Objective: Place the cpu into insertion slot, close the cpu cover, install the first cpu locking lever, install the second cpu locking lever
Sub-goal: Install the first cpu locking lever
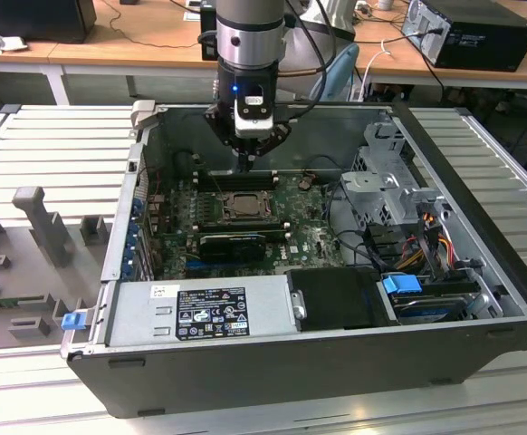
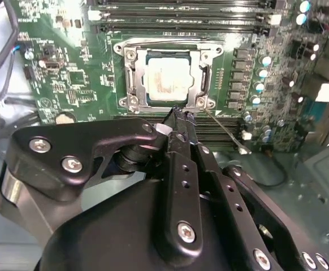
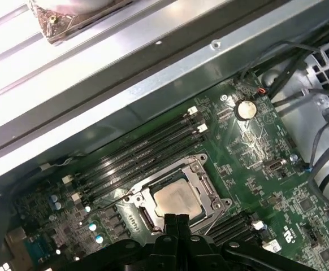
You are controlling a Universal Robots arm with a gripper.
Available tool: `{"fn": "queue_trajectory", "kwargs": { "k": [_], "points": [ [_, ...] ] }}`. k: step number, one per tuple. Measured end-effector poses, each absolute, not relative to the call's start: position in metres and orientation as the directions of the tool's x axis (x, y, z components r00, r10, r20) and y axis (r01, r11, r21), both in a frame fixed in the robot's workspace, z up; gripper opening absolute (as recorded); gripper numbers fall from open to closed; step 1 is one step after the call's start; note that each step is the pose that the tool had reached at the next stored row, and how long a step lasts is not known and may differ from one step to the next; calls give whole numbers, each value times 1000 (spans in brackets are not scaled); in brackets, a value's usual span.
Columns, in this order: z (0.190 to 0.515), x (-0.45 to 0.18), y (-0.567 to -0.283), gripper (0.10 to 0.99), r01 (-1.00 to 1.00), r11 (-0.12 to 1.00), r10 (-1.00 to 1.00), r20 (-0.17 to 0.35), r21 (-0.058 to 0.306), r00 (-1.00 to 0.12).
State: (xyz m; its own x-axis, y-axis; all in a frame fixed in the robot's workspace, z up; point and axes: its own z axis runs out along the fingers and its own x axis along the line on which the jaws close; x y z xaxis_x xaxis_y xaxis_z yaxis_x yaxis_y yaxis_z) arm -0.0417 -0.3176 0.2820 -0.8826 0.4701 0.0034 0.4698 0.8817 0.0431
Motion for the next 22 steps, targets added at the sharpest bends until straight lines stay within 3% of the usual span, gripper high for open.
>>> {"fn": "queue_trajectory", "kwargs": {
  "k": [22],
  "points": [
    [282,-42,-318,106,126,991,126,2,44,-992]
  ]
}}
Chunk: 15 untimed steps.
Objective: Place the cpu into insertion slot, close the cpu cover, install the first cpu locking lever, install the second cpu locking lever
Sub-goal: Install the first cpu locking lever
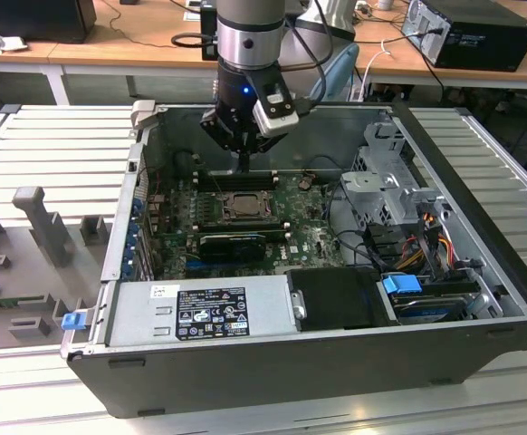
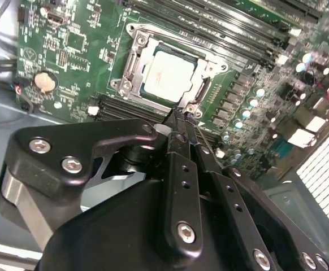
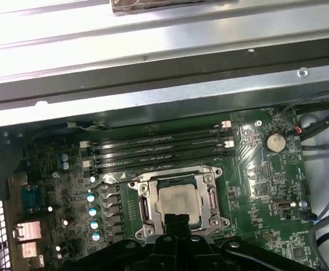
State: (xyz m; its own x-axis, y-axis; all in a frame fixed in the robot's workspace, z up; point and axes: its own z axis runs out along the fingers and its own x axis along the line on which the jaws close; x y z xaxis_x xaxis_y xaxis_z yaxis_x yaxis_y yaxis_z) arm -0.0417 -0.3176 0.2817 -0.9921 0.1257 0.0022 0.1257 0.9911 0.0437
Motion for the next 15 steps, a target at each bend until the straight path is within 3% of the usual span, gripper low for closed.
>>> {"fn": "queue_trajectory", "kwargs": {
  "k": [15],
  "points": [
    [281,-41,-318,106,-198,979,-198,1,44,-980]
  ]
}}
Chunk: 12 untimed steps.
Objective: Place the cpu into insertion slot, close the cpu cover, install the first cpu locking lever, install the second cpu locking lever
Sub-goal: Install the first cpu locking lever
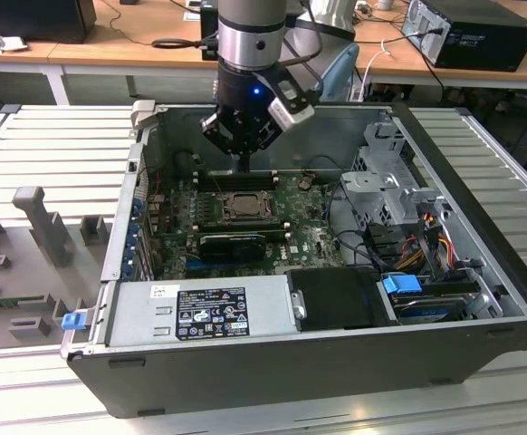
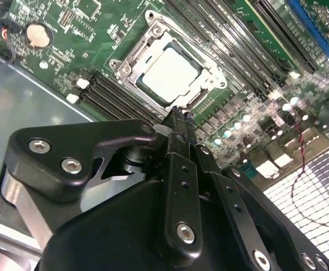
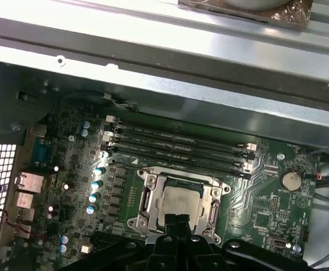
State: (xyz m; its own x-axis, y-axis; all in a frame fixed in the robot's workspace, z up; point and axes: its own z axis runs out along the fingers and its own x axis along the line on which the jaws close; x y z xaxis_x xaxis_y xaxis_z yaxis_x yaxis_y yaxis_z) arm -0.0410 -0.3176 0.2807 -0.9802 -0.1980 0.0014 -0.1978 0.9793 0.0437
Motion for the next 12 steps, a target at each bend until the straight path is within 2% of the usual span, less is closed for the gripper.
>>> {"fn": "queue_trajectory", "kwargs": {
  "k": [12],
  "points": [
    [281,-48,-318,106,-204,978,-204,1,44,-979]
  ]
}}
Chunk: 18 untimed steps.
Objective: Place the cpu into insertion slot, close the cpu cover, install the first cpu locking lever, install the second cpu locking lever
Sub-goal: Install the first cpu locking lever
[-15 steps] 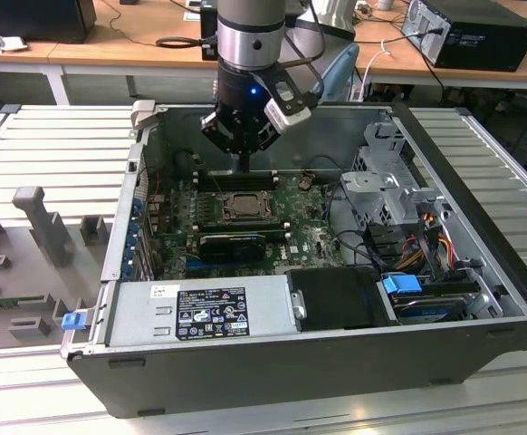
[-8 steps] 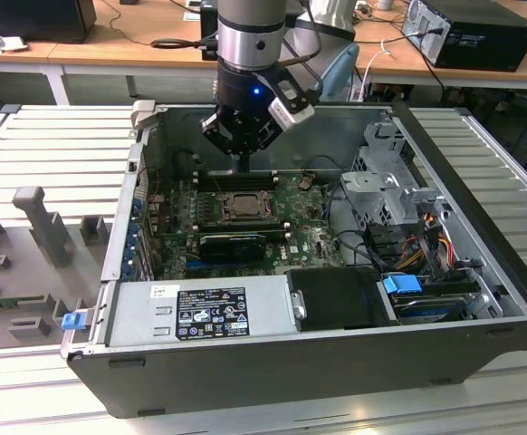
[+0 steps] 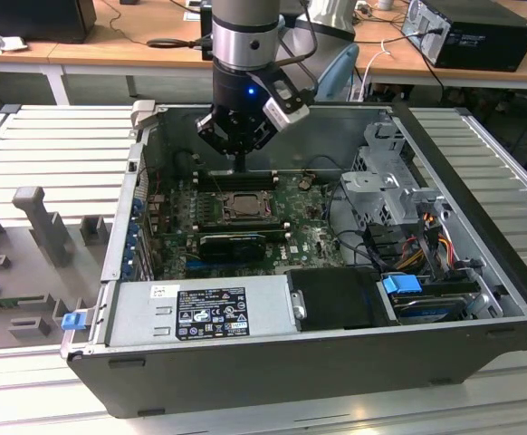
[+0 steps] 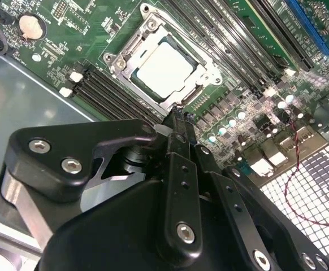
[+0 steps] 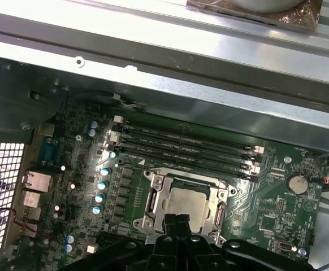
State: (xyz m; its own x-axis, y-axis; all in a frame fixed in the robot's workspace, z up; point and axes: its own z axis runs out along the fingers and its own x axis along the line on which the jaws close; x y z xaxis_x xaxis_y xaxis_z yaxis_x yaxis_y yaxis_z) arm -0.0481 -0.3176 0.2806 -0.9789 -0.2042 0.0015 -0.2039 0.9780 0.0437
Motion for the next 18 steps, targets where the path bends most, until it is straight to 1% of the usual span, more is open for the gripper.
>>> {"fn": "queue_trajectory", "kwargs": {
  "k": [10,18],
  "points": [
    [280,-50,-318,106,-204,978,-204,1,44,-979],
    [273,-68,-317,106,-196,980,-196,1,44,-981]
  ]
}}
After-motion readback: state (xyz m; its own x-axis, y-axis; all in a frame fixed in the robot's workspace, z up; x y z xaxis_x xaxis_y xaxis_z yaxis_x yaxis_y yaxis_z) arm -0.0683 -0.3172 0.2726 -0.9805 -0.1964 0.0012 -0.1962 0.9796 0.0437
